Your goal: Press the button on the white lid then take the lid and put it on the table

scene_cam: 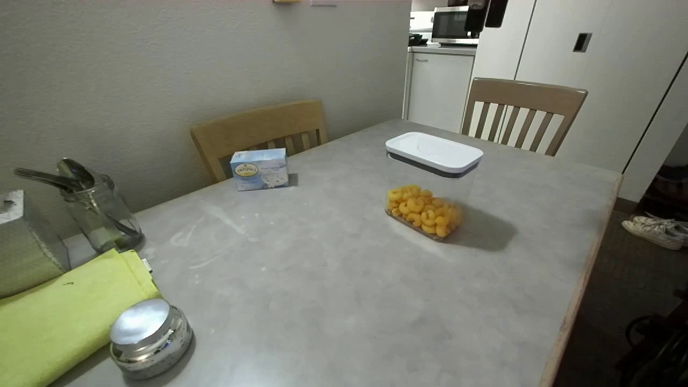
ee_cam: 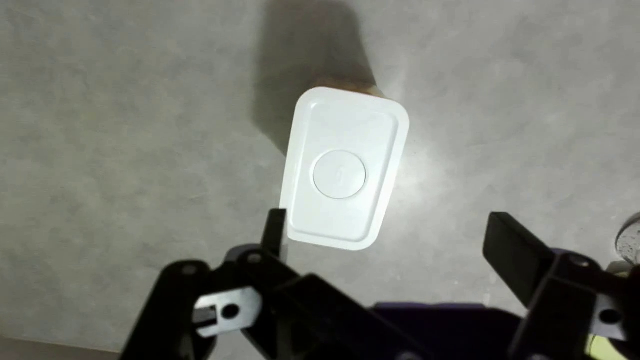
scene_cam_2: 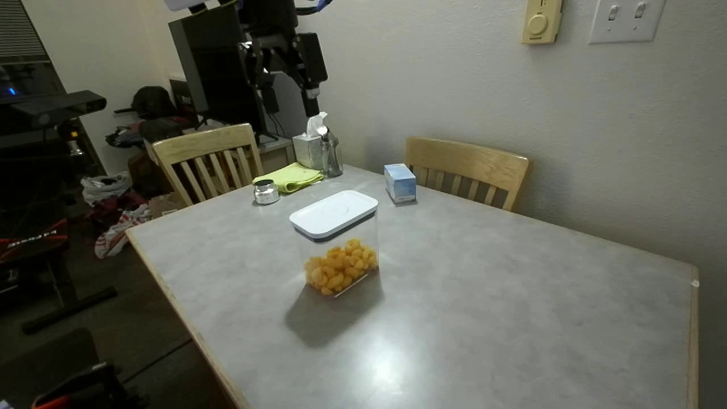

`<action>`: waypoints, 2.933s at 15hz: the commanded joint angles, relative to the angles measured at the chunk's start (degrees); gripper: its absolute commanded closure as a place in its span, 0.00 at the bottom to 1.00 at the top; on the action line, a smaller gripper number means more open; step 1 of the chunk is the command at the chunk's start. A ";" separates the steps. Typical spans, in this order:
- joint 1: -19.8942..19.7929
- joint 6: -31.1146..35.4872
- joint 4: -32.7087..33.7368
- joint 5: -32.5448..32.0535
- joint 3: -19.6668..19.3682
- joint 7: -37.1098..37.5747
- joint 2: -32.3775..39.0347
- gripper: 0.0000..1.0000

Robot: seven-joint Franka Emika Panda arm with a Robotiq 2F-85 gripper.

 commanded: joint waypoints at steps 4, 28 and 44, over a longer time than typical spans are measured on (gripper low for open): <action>-1.20 1.30 1.19 2.63 0.71 0.83 2.03 0.00; -5.28 -6.12 24.28 8.00 0.97 1.96 26.12 0.40; -5.76 -15.53 23.39 5.11 0.97 -2.02 28.52 1.00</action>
